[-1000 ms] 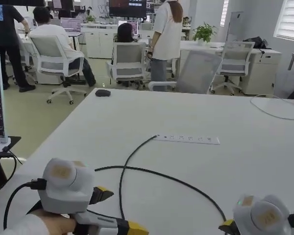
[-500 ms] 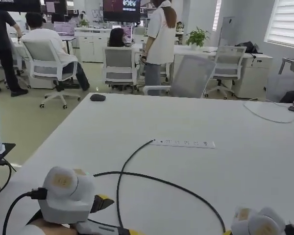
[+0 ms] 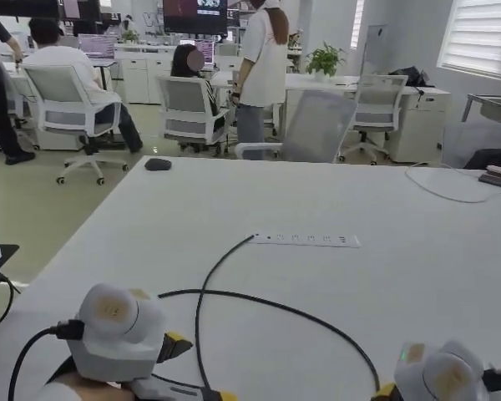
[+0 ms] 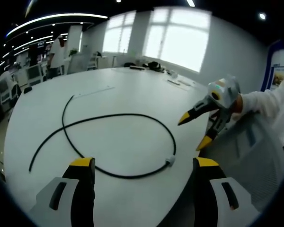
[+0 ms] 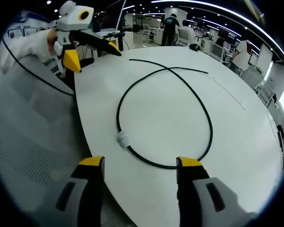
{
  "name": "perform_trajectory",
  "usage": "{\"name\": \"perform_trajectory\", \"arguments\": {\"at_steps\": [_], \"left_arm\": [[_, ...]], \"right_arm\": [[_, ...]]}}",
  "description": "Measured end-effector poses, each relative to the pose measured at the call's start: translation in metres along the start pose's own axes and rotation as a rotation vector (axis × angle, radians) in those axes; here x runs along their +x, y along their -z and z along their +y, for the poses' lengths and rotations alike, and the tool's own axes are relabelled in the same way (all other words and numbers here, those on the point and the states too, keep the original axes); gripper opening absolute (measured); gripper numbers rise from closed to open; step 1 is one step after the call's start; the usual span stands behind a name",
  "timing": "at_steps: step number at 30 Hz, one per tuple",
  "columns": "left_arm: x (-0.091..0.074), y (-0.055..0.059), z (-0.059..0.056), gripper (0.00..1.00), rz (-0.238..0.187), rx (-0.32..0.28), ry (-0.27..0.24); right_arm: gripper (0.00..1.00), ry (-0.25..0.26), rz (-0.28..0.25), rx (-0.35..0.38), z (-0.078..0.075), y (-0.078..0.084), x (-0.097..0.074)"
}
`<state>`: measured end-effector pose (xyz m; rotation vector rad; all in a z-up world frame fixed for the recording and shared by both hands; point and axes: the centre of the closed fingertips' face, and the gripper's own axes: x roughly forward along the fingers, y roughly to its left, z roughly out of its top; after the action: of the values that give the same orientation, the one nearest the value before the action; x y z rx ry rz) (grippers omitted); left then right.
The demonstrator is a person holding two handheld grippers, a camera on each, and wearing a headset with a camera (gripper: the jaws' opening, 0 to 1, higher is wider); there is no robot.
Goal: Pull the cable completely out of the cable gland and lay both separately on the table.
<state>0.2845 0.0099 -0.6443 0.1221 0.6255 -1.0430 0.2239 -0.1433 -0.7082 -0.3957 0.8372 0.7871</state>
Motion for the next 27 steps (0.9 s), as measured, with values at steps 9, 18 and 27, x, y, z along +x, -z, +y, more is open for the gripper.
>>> {"name": "perform_trajectory", "arguments": {"at_steps": [9, 18, 27], "left_arm": [[0.002, 0.006, -0.001, 0.86, 0.033, 0.022, 0.001], [0.002, 0.010, -0.003, 0.86, 0.060, 0.050, 0.004], [0.002, 0.009, -0.004, 0.85, 0.057, 0.060, 0.004]], "right_arm": [[0.65, 0.001, -0.024, 0.028, -0.003, -0.005, -0.001], [0.64, 0.001, -0.037, 0.041, -0.004, -0.009, -0.001], [0.62, -0.022, -0.033, -0.002, -0.001, -0.020, 0.006]]}}
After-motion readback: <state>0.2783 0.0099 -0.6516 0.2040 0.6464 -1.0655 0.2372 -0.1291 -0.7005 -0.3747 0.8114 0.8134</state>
